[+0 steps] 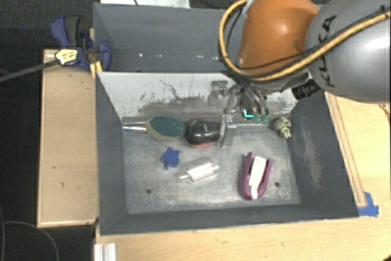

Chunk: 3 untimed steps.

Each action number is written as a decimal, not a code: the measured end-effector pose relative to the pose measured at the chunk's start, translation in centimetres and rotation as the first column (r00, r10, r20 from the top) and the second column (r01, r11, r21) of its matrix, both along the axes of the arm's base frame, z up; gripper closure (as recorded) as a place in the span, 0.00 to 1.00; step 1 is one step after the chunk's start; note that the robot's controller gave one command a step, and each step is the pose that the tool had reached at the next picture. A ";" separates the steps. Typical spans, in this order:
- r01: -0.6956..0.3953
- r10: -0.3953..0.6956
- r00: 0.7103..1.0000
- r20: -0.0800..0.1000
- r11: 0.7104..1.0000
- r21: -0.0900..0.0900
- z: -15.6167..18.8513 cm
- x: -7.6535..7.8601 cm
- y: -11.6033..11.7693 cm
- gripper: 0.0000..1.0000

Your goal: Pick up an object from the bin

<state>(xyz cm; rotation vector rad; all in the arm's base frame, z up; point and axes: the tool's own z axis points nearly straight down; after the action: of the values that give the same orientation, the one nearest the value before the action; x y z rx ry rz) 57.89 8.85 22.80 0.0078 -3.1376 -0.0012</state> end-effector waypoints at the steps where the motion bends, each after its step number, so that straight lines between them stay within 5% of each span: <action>1: 0.055 -0.055 0.998 0.011 0.999 0.004 -15.8 1.5 1.4 0.00; 2: 0.163 -0.163 0.987 0.006 0.986 -0.020 -12.6 0.7 8.9 0.00; 3: 0.321 -0.321 0.947 0.002 0.947 -0.009 -12.8 0.1 8.2 0.00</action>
Offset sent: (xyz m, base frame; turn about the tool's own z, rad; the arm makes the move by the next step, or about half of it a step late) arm 0.0133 0.0120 -0.1580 0.0584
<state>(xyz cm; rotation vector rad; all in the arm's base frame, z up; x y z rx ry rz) 57.99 17.09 10.01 -0.5030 -3.0982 0.0116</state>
